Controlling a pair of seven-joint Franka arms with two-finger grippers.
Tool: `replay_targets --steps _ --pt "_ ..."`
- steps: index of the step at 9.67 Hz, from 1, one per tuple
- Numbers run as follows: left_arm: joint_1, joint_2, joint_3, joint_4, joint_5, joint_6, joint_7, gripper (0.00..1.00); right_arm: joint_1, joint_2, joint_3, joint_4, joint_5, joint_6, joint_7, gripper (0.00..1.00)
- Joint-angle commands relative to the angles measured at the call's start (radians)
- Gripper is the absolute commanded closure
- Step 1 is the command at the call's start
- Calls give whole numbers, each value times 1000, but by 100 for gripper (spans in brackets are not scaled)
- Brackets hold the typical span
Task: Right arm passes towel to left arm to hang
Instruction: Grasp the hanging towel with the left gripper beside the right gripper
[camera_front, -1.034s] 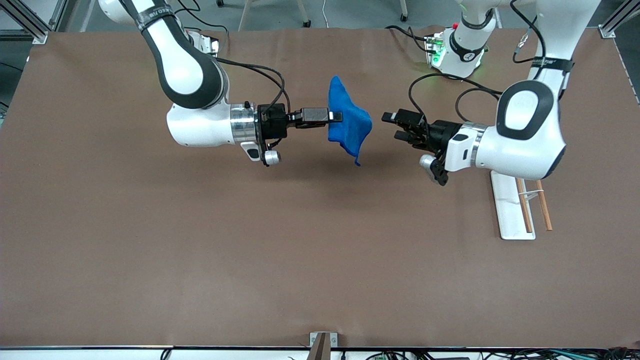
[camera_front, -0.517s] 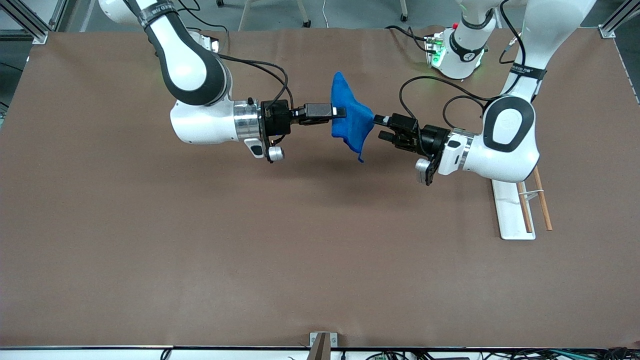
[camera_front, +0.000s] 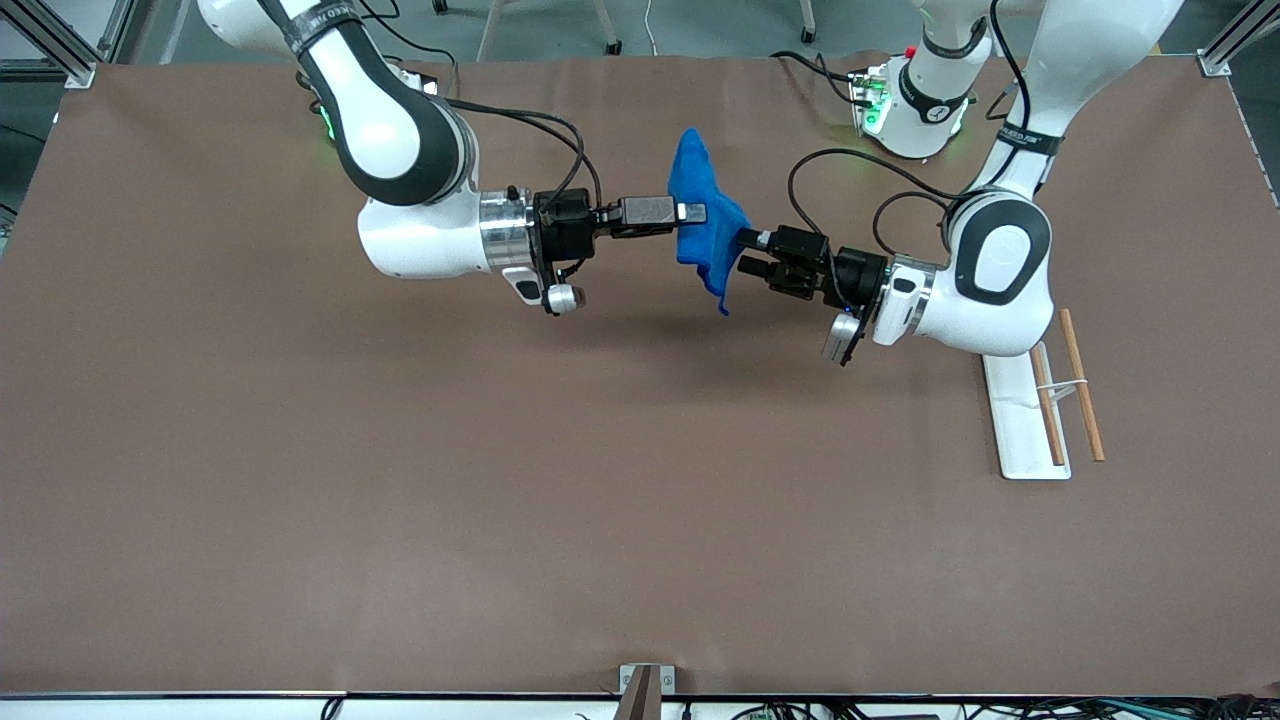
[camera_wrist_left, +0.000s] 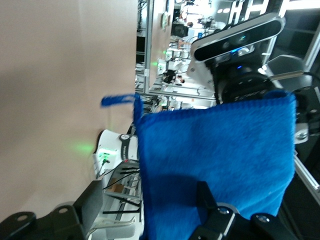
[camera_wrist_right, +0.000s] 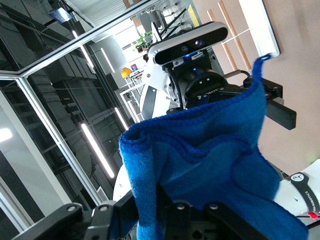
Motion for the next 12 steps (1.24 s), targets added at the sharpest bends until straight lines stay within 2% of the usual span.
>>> replay_targets --steps 1,4,5,7,8,9,10,12 --pt "-3 17 -4 -23 -47 25 51 17 14 -37 -4 -40 43 24 -23 98" --pt "32 17 -4 -38 -63 -34 77 17 31 -38 -4 -39 44 55 -23 98" --pt "33 14 -4 -38 -85 -34 77 22 31 -38 -4 -39 44 56 -23 98" --pt "38 11 -2 -41 -105 -34 83 34 31 -38 -4 -39 44 56 -23 98" --pt "38 9 -2 -47 -110 -32 103 52 31 -37 -4 -39 44 56 -25 98" --pt "37 12 -1 -55 -109 -32 132 61 31 -37 -4 -39 44 58 -28 98" --pt "37 17 1 -58 -107 -32 138 56 31 -37 -4 -39 55 56 -28 98" --pt "38 32 5 -53 -95 -32 145 56 40 -37 -4 -39 75 56 -29 98"
